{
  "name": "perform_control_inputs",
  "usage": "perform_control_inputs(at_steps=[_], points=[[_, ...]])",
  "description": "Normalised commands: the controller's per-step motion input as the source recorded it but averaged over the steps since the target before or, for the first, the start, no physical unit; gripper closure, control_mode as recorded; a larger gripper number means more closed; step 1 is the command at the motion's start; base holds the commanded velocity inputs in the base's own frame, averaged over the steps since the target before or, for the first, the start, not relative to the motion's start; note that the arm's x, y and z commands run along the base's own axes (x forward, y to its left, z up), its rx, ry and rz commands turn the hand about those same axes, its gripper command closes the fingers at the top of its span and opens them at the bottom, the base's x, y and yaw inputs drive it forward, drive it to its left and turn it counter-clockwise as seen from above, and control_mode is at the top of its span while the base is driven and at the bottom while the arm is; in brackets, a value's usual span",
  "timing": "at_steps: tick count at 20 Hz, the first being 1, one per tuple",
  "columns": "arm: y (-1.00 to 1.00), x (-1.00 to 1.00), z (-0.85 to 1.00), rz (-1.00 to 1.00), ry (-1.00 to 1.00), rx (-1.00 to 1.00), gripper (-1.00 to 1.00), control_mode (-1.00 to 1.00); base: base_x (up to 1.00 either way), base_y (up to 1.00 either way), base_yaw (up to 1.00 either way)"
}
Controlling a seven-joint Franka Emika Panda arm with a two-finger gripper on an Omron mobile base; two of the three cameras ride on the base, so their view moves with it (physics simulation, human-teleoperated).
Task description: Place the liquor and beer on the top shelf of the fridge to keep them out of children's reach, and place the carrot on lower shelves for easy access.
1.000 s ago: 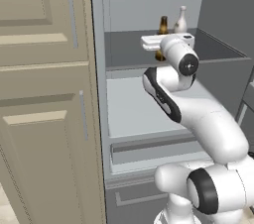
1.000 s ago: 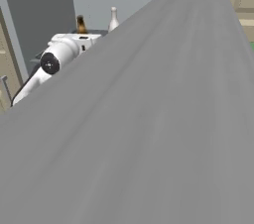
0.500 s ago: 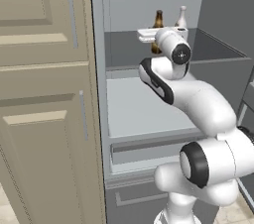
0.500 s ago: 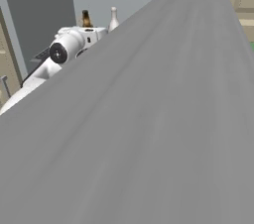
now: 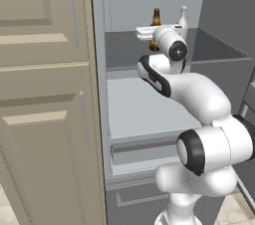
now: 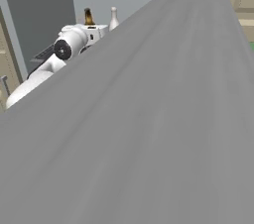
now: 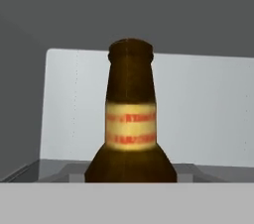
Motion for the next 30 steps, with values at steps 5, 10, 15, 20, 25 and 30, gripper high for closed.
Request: perform_control_inputs(at_steps=[5, 10, 15, 20, 25, 30], points=[[0.0, 0.29, 0.0, 0.0, -0.03, 0.0, -1.0, -1.0, 0.0, 0.0, 0.0], [0.0, 0.12, 0.0, 0.0, -0.04, 0.0, -1.0, -1.0, 0.0, 0.0, 0.0], [0.0, 0.01, 0.0, 0.0, -0.02, 0.0, -1.0, -1.0, 0.0, 0.0, 0.0], [0.0, -0.06, 0.0, 0.0, -0.01, 0.0, -1.0, -1.0, 0.0, 0.0, 0.0], [0.0, -0.51, 0.0, 0.0, 0.0, 0.0, -1.0, -1.0, 0.0, 0.0, 0.0], [0.0, -0.81, 0.04, -0.01, 0.0, 0.0, -1.0, -1.0, 0.0, 0.0, 0.0]])
